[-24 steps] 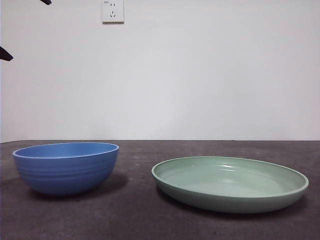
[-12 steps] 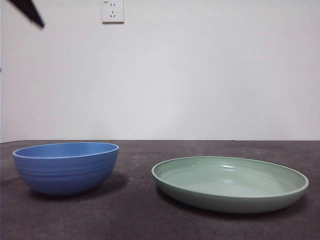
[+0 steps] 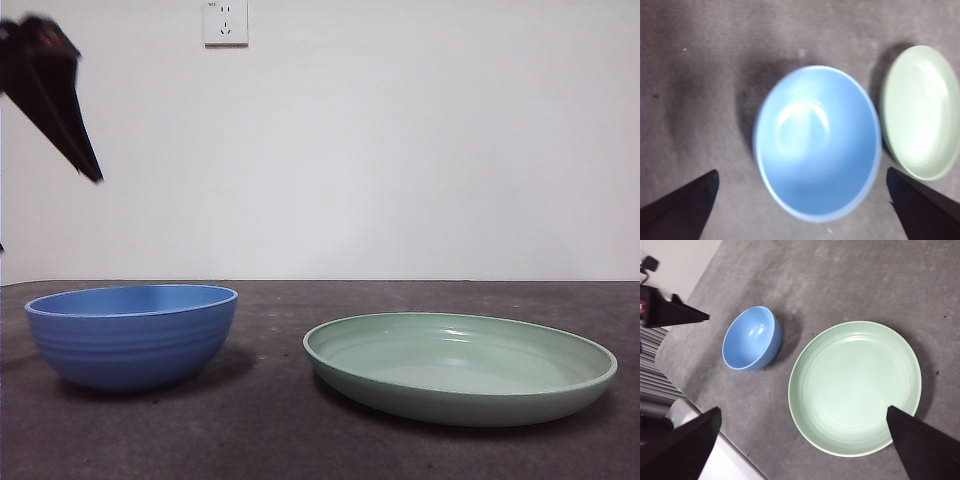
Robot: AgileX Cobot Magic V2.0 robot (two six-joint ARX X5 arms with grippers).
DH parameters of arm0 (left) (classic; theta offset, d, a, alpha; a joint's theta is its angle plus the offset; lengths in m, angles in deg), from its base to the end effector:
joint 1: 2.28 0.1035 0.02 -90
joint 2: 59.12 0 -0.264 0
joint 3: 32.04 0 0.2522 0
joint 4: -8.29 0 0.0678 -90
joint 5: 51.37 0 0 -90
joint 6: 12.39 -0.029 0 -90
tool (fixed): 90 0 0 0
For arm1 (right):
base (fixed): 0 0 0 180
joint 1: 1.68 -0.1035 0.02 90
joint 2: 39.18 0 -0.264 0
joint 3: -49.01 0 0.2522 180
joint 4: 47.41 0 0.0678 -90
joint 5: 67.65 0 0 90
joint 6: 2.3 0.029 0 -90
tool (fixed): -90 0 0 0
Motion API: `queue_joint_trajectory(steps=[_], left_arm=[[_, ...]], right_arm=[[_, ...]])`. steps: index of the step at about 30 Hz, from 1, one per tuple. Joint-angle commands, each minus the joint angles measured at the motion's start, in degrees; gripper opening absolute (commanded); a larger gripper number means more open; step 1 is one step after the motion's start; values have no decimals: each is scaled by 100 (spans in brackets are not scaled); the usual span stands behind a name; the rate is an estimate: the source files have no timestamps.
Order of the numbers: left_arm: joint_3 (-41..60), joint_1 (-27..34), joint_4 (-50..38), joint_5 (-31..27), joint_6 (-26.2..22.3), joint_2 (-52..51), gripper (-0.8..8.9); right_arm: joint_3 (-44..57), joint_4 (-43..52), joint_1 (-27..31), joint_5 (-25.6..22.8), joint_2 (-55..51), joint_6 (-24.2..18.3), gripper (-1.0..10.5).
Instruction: Pick up the blue bowl, put it on the green plate, put it on desk
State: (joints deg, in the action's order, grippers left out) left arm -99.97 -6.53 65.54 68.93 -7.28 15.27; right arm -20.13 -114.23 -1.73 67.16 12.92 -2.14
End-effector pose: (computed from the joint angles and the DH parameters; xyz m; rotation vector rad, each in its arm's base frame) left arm 0.2389 -0.0324 0.2462 -0.3318 1.1239 -0.4904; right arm 0.1560 0.0206 0.3182 0.3415 0.8243 0.7310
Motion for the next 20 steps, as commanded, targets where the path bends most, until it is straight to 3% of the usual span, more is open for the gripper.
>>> queue_joint_trajectory(steps=[1,8,17,20], left_arm=[[-105,-24,-238,-37,-125,385,622],[-105,-151,-723,-76,-127,1287,599],[-105,-295,-737,-173,-129,1888,302],[-105,-295,-761,-203,-127,1888,268]], right_arm=[[-90,76,-20,17,28,-118,601],[-90,240,-20,20,28,-127,601],[-90,238,-20,22,28,-125,601],[-90,240,-20,20,28,-125,601]])
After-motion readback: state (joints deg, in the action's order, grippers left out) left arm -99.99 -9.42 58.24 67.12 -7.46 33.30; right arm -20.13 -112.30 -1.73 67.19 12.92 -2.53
